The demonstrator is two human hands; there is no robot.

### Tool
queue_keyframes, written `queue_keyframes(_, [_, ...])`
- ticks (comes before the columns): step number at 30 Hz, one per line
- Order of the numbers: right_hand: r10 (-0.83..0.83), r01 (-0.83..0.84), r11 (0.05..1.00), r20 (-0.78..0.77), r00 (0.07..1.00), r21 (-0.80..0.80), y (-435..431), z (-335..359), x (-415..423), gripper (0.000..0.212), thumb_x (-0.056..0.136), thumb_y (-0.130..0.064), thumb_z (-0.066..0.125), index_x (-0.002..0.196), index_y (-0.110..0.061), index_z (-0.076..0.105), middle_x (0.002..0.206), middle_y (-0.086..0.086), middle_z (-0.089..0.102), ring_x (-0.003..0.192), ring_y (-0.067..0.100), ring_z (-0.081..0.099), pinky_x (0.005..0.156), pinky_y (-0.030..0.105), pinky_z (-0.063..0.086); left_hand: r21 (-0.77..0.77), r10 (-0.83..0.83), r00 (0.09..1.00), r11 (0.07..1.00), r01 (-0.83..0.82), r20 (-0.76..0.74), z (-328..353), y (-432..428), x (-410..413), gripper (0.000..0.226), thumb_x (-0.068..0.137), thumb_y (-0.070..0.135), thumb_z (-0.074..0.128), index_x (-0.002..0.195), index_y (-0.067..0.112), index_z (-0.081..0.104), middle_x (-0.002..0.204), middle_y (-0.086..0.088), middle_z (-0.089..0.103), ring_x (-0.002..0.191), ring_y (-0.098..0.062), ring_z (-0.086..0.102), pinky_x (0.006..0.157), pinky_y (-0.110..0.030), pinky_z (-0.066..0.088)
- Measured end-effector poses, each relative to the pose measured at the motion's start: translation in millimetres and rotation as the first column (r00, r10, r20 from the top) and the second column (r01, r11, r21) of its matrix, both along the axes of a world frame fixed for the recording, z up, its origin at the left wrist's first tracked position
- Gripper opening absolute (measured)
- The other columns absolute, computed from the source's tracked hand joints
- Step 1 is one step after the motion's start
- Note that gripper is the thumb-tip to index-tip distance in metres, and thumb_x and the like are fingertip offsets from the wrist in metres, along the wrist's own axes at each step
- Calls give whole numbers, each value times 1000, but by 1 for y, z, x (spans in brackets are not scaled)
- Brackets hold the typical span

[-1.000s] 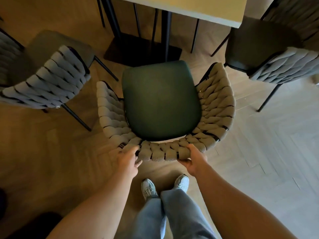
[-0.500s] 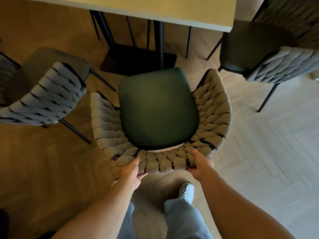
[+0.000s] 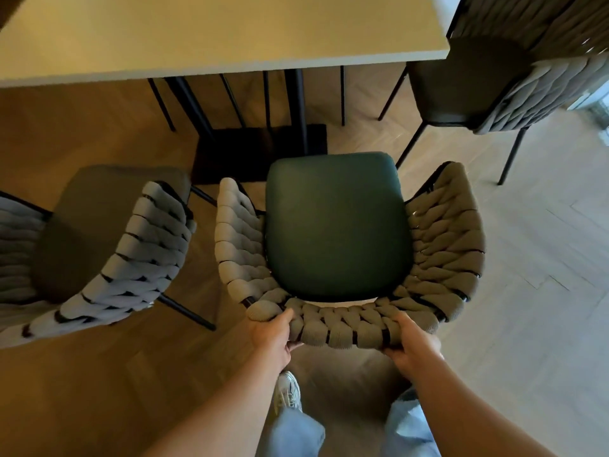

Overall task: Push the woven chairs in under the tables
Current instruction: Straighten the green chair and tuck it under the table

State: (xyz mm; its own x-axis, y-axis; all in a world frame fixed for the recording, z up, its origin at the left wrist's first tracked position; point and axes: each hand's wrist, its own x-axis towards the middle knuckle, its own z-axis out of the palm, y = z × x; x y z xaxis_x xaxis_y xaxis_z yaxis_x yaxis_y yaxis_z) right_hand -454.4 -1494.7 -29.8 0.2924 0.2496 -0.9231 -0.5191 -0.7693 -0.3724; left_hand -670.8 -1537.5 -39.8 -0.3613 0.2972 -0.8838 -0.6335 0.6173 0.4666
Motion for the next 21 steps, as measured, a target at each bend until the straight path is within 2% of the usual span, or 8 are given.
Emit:
queue_keyframes(1, [-28,28,1000,-5,1000,-4,-8,0,-13,65,83,-14,79,136,-19,43,118,17,61,107,39,65,76,58,59,-3,-8,1000,1000,8,1,0,-2,-13,48,94,7,66,137,22,51,130,-17,61,109,-41,64,77,-55,57])
queue_keyframes(3, [-55,55,998,-26,998,-5,-23,0,-38,67,80,-14,82,135,-18,43,122,19,63,106,41,66,68,54,59,-6,-34,999,999,34,-21,-3,-8,-39,55,93,7,67,141,23,47,134,-17,59,96,-36,66,65,-50,60])
queue_keyframes(5, [-63,63,998,-48,997,-7,-37,-2,-59,63,79,-13,82,129,-17,45,123,20,63,105,42,67,73,57,60,-7,-37,998,999,37,-48,-3,-16,-62,63,91,7,69,145,27,43,135,-16,59,86,-30,65,51,-43,59])
queue_keyframes(6, [-63,63,998,-56,996,-14,-44,1,-69,57,80,-11,81,124,-17,45,121,20,63,104,42,68,77,60,60,-5,-31,998,1000,31,-61,-2,-20,-73,66,90,7,70,146,28,41,135,-14,58,88,-30,64,50,-42,58])
queue_keyframes(9, [-58,57,998,-48,997,-34,-60,0,-93,51,82,-10,80,120,-13,45,117,19,62,106,43,67,81,62,59,-13,-32,997,999,31,-73,0,-30,-100,75,88,6,72,148,31,36,139,-13,55,107,-38,62,52,-44,59])
queue_keyframes(13, [-23,22,999,-28,999,-29,-69,-2,-110,55,79,-9,82,124,-7,50,119,22,64,102,43,68,73,64,60,-6,-16,998,1000,16,-58,-3,-43,-118,76,88,3,71,148,31,35,142,-15,54,118,-43,59,58,-47,59])
queue_keyframes(18, [-9,9,999,-3,1000,-33,-71,-5,-113,59,79,-9,82,128,-8,50,120,22,64,100,43,69,70,67,59,51,5,999,999,-3,-38,-8,-53,-122,78,90,0,68,150,33,31,144,-16,51,123,-45,56,83,-64,53])
queue_keyframes(21, [5,-5,1000,1,1000,-23,-68,-9,-114,56,78,-8,83,123,-7,49,116,22,65,97,43,70,70,65,60,59,-8,998,998,11,-64,-13,-53,-125,76,88,1,69,148,32,35,140,-16,55,115,-42,60,71,-59,58])
